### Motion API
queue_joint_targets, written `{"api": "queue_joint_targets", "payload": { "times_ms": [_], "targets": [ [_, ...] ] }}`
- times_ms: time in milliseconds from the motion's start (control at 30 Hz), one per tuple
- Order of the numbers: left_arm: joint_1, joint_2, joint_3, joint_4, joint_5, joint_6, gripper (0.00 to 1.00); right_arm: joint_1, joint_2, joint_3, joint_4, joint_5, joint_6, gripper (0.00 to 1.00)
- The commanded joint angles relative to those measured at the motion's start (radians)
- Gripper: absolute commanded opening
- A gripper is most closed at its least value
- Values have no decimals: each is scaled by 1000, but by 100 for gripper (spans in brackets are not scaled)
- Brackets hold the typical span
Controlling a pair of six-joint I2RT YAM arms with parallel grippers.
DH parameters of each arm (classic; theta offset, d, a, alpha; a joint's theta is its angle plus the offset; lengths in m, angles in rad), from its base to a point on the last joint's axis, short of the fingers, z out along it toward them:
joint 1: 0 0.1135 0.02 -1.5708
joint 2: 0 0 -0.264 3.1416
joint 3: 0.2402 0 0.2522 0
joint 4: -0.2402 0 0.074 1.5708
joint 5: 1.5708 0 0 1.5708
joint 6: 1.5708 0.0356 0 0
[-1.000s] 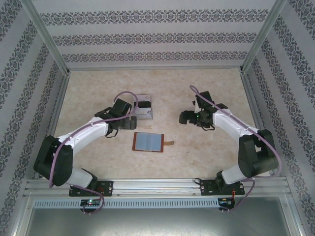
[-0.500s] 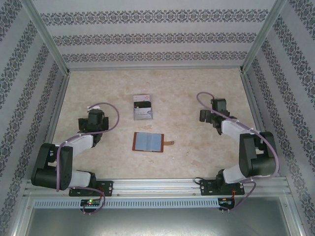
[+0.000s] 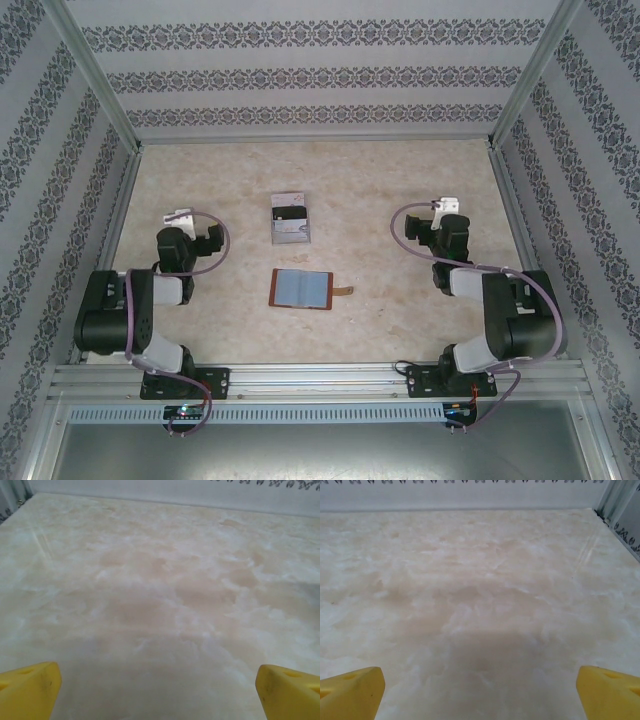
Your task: Take the credit cards out of the card holder
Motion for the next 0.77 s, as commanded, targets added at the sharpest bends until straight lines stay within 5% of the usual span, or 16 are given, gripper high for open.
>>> {"api": "queue_joint_targets", "payload": {
  "times_ms": [0, 100, 200, 567, 733],
  "targets": [
    [-18, 10, -16, 79, -12, 12, 100, -11, 22, -29, 125, -42, -18, 98],
    [-95, 32, 43, 12, -171, 59, 100, -11, 24, -29, 128, -38, -17, 98],
    [-99, 39, 42, 32, -182, 64, 100, -7, 16, -43, 144, 22, 0, 98],
    [-100, 28, 15, 63, -12, 122, 100, -6, 20, -27, 117, -35, -24, 98],
    [-100, 26, 20, 52, -18, 120, 100, -15, 19, -29, 119, -52, -17, 98]
  ]
}}
